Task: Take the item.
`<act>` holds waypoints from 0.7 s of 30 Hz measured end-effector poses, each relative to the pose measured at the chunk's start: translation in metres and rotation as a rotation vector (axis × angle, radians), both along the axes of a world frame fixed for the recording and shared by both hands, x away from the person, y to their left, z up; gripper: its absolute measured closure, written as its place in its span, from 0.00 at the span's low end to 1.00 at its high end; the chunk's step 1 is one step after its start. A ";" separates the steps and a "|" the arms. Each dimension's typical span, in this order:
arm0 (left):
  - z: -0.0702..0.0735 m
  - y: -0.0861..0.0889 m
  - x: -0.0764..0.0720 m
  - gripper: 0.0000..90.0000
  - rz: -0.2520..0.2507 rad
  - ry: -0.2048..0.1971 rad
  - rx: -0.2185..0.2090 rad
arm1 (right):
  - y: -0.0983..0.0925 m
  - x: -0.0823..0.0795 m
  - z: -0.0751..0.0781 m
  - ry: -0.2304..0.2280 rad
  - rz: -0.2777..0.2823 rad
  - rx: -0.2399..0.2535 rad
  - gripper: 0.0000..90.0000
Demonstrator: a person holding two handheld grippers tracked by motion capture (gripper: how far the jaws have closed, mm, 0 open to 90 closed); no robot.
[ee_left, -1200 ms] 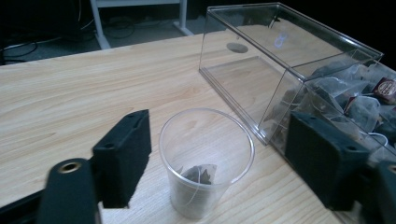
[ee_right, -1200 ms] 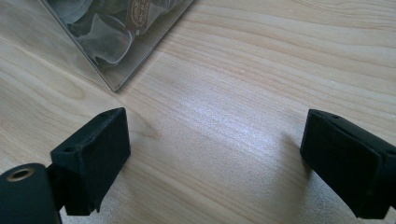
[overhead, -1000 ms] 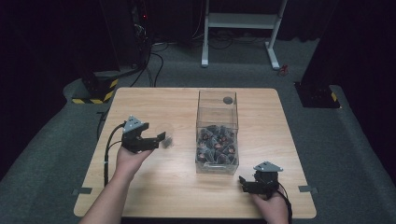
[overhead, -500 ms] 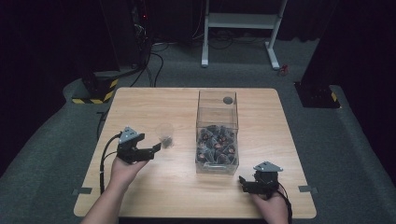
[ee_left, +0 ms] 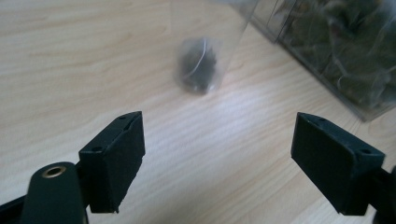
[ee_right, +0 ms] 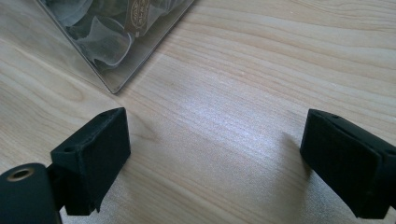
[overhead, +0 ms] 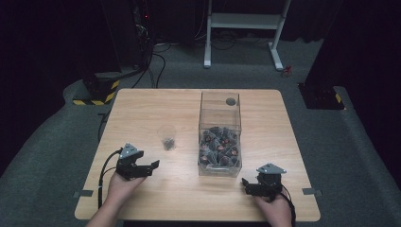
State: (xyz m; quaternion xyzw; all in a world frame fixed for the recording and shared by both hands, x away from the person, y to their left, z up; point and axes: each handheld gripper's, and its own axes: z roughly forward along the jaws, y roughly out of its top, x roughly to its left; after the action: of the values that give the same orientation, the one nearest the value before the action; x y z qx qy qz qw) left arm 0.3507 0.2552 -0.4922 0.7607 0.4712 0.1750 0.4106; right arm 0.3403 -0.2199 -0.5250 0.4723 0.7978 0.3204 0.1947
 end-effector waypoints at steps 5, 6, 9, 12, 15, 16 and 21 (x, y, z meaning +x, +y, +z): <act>-0.013 0.010 -0.011 0.21 0.002 0.023 0.039 | 0.001 0.001 0.000 0.001 0.001 -0.001 0.09; -0.017 0.012 -0.014 0.21 0.001 0.026 0.060 | 0.001 0.001 0.000 0.001 0.001 -0.001 0.09; -0.024 0.016 -0.022 0.20 0.003 0.039 0.093 | 0.001 0.001 0.000 0.000 0.001 -0.001 0.09; -0.033 0.021 -0.031 0.19 0.023 0.058 0.109 | 0.001 0.001 0.000 0.000 0.001 -0.001 0.09; -0.036 0.024 -0.039 0.17 0.037 0.039 0.118 | 0.001 0.001 0.000 0.000 0.001 -0.001 0.09; -0.037 0.025 -0.040 0.17 0.039 0.034 0.120 | 0.001 0.001 0.000 0.000 0.001 -0.001 0.09; -0.038 0.020 -0.043 0.14 0.048 0.025 0.159 | 0.001 0.001 0.000 0.000 0.001 -0.001 0.09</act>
State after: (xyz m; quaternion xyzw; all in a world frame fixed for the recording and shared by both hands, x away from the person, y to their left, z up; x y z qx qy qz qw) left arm 0.3081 0.2756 -0.5299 0.7814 0.4793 0.2121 0.3386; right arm 0.3416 -0.2189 -0.5250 0.4718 0.7981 0.3203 0.1946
